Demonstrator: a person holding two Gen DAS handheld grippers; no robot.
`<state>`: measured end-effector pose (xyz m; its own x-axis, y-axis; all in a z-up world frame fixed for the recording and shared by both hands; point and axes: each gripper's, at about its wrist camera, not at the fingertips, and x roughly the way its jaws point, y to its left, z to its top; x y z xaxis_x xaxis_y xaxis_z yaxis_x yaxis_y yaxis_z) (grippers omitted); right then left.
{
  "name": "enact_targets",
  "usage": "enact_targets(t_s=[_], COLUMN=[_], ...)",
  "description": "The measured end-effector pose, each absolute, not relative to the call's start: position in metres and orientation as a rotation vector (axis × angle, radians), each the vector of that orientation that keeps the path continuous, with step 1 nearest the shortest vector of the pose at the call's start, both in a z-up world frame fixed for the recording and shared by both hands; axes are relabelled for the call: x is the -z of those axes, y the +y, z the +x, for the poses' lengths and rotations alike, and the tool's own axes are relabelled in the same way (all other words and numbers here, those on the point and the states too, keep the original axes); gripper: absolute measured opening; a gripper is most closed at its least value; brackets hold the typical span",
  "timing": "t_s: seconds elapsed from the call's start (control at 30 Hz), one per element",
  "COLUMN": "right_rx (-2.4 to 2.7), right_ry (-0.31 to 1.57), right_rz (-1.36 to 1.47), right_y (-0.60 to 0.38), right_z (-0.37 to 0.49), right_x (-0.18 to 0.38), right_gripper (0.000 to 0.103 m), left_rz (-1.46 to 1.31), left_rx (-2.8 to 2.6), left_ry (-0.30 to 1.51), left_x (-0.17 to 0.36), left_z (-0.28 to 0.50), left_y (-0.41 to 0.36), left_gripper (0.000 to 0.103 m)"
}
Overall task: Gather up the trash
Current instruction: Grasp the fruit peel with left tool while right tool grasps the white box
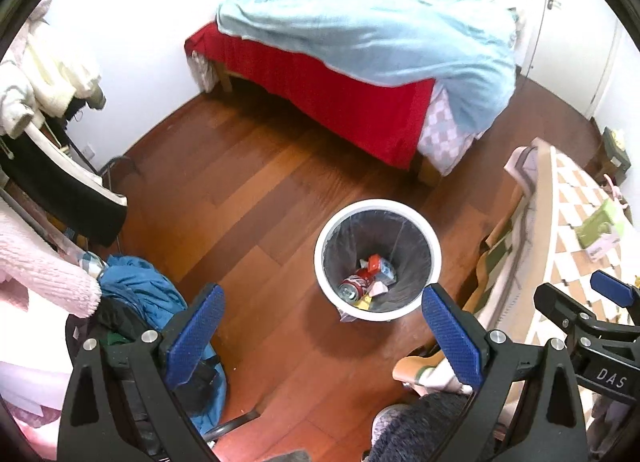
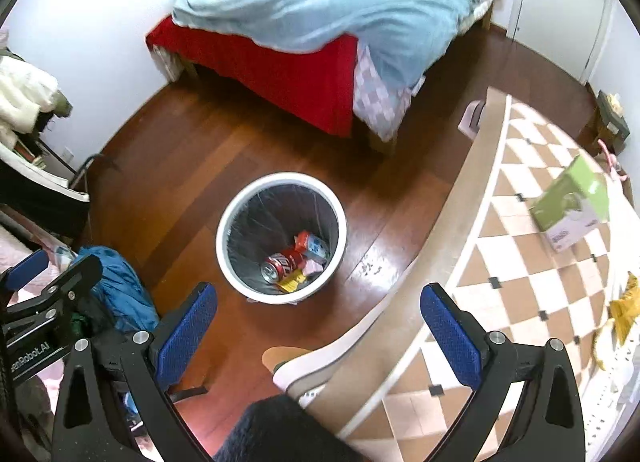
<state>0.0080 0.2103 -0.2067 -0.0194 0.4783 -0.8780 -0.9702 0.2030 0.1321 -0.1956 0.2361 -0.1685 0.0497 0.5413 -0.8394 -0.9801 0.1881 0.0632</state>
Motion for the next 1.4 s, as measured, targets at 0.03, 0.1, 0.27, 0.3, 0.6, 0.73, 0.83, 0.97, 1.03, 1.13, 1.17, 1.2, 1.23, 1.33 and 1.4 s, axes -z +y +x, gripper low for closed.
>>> enact_targets(t_s=[0.03, 0.1, 0.27, 0.3, 0.6, 0.73, 0.83, 0.97, 1.03, 1.13, 1.17, 1.2, 1.23, 1.33, 1.4], right_rx=[-1.293, -1.301, -1.316, -1.323, -1.246, -1.068, -0.901, -0.675, -0.599, -0.517, -0.507, -0.493, -0.486, -0.481, -0.470], right_ry=[0.985, 0.971, 0.946, 0.955, 1.101, 1.136, 1.159, 1.167, 1.183, 1.217, 1.229, 1.241, 1.246, 1.261, 1.274], right_rz=[-0.634, -0.603, -0.548, -0.524, -0.332, -0.308, -0.283, -0.261, -0.247, -0.255, -0.254, -0.249, -0.257, -0.271, -0.273], right_y=[0.203, 0.187, 0.153, 0.144, 0.058, 0.013, -0.027, -0.080, -0.097, -0.112, -0.116, -0.119, -0.121, -0.117, -0.115], right_z=[0.008, 0.008, 0.010, 0.011, 0.074, 0.148, 0.217, 0.314, 0.356, 0.409, 0.422, 0.436, 0.444, 0.463, 0.475], right_x=[0.200, 0.185, 0.161, 0.156, 0.157, 0.181, 0.199, 0.220, 0.229, 0.248, 0.254, 0.262, 0.269, 0.285, 0.296], right_gripper=[0.103, 0.103, 0.103, 0.103, 0.103, 0.103, 0.103, 0.102, 0.100, 0.077, 0.076, 0.076, 0.076, 0.076, 0.076], left_rz=[-0.632, -0.620, -0.594, -0.588, -0.574, -0.574, -0.596, -0.644, -0.663, -0.694, -0.691, -0.686, -0.683, -0.629, -0.598], left_rx=[-1.286, -1.283, -1.279, -1.281, -1.192, -1.082, -0.985, -0.829, -0.758, -0.658, -0.633, -0.606, -0.586, -0.557, -0.552], left_ry=[0.863, 0.852, 0.830, 0.829, 0.874, 0.953, 1.004, 1.068, 1.093, 1.132, 1.148, 1.161, 1.167, 1.199, 1.207], left_x=[0.162, 0.153, 0.134, 0.131, 0.146, 0.182, 0.207, 0.231, 0.238, 0.253, 0.258, 0.264, 0.268, 0.283, 0.288], left_z=[-0.196, -0.195, -0.196, -0.195, -0.135, -0.065, -0.003, 0.086, 0.125, 0.179, 0.196, 0.213, 0.222, 0.257, 0.268], left_y=[0.230, 0.218, 0.191, 0.186, 0.144, 0.128, 0.120, 0.110, 0.105, 0.100, 0.099, 0.098, 0.098, 0.099, 0.099], left_gripper=[0.100, 0.100, 0.100, 0.100, 0.100, 0.100, 0.100, 0.100, 0.100, 0.100, 0.100, 0.100, 0.100, 0.096, 0.080])
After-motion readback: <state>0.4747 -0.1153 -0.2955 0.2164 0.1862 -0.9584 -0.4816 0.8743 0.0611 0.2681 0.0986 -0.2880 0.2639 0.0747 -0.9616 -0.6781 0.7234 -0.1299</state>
